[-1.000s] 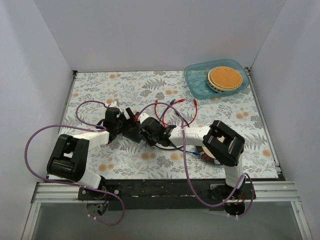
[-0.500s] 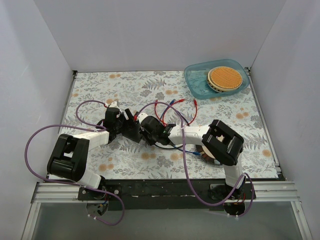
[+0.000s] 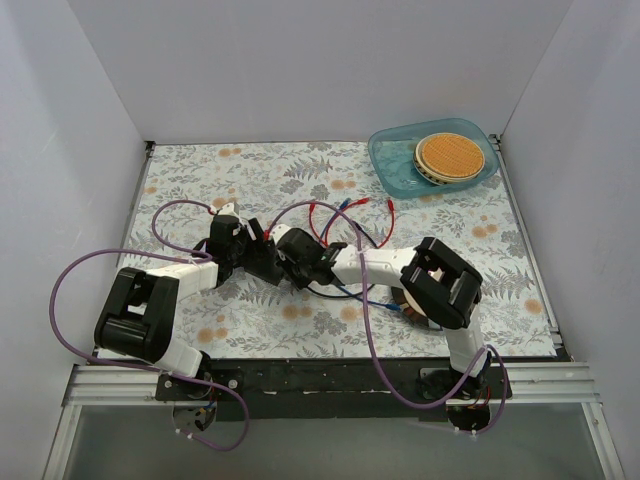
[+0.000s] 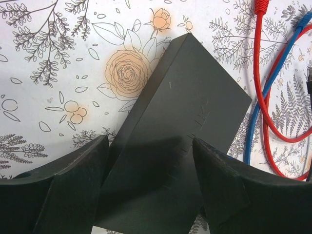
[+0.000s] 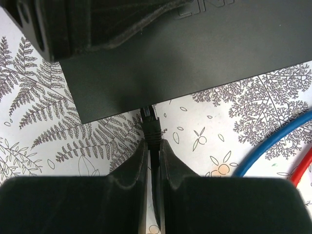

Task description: Insert the plug into the switch port

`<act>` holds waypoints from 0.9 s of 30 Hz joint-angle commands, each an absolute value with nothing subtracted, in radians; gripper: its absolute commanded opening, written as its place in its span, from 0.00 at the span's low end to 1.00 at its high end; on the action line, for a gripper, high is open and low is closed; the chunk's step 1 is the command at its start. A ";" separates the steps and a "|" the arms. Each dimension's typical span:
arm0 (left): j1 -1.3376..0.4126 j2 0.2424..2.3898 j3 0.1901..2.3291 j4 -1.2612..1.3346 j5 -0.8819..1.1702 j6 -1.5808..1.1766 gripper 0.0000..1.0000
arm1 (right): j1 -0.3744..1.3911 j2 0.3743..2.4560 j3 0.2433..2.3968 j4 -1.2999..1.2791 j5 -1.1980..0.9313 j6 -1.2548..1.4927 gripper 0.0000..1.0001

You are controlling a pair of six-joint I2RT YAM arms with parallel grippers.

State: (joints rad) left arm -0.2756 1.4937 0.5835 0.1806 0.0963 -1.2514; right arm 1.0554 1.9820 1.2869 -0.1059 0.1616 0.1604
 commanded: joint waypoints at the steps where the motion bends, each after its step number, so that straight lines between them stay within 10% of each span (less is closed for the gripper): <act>1: -0.356 1.516 0.540 0.025 0.434 -1.358 0.63 | 1.075 2.039 1.417 0.290 0.089 0.172 0.01; 13: -0.357 1.482 0.551 0.006 0.396 -1.350 0.64 | 1.075 2.026 1.402 0.282 0.084 0.161 0.01; 27: -0.351 1.440 0.621 -0.173 0.131 -1.328 0.90 | 1.063 1.901 1.224 0.192 0.078 0.183 0.10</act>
